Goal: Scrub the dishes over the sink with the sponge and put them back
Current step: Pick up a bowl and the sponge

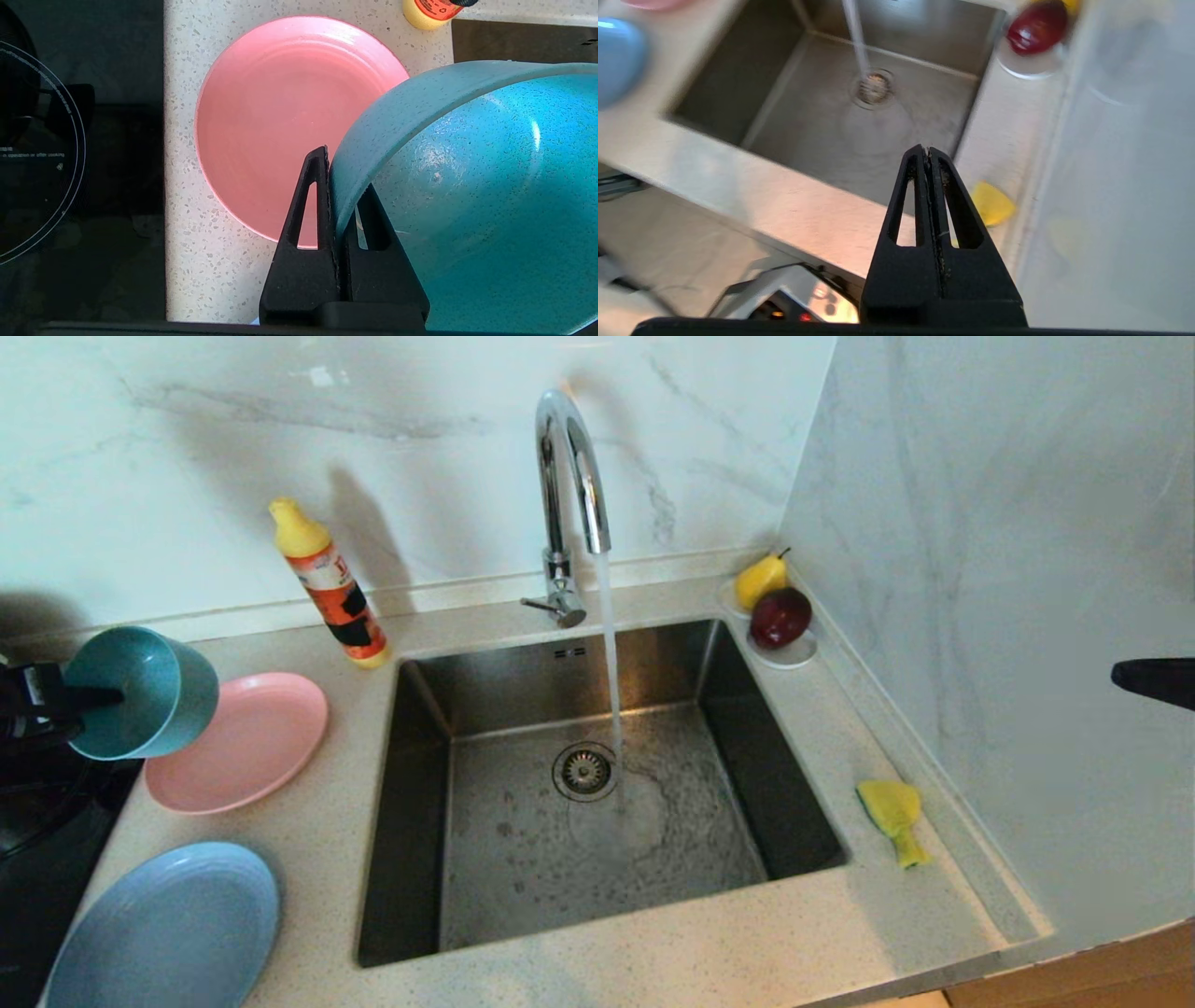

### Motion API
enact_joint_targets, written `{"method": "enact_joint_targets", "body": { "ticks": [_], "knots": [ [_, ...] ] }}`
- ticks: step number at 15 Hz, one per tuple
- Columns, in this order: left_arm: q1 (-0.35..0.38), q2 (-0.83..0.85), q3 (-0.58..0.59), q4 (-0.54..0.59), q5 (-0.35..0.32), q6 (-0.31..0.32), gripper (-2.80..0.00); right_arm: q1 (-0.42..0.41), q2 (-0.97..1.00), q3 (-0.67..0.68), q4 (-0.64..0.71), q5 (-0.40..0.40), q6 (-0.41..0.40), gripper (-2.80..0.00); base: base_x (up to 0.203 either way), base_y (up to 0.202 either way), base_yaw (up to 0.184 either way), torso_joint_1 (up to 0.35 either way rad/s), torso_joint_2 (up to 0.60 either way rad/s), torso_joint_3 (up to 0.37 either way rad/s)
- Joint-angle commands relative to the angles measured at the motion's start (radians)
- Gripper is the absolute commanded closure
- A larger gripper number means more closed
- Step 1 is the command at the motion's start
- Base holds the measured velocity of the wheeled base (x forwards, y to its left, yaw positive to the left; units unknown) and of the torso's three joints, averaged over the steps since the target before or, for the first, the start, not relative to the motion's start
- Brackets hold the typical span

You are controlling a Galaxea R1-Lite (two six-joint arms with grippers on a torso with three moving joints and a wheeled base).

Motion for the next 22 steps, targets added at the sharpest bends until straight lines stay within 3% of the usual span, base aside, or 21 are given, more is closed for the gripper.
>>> {"method": "enact_joint_targets", "body": {
  "ticks": [1,5,7,11,15,20,22],
  "knots": [
    [-0.001,0.001,0.001,0.0,-0.002,0.001,0.0,0.103,0.058,-0.003,-0.013,-0.123,0.007,0.0,0.0,0.0,0.0,0.0,0.0,0.0],
    [-0.027,-0.011,0.005,0.001,-0.002,-0.005,0.0,0.237,0.143,0.007,-0.047,-0.382,0.045,0.0,0.0,0.0,0.0,0.0,0.0,0.0],
    [-0.057,-0.025,0.007,0.002,0.008,-0.006,0.0,0.254,0.167,0.042,-0.083,-0.406,0.072,0.0,0.0,0.0,0.0,0.0,0.0,0.0],
    [-0.169,-0.064,0.025,0.016,0.114,-0.045,0.0,0.257,0.206,0.119,-0.16,-0.493,0.075,0.0,0.0,0.0,0.0,0.0,0.0,0.0],
    [-0.273,-0.13,0.005,0.201,0.149,-0.071,0.0,0.259,0.226,0.169,-0.164,-0.526,0.075,0.0,0.0,0.0,0.0,0.0,0.0,0.0],
    [-0.394,-0.149,0.003,0.299,0.283,-0.138,0.0,0.259,0.263,0.251,-0.211,-0.572,0.08,0.0,0.0,0.0,0.0,0.0,0.0,0.0],
    [-0.442,-0.156,0.002,0.336,0.3,-0.171,0.0,0.259,0.299,0.291,-0.268,-0.607,0.08,0.0,0.0,0.0,0.0,0.0,0.0,0.0]
  ]
}}
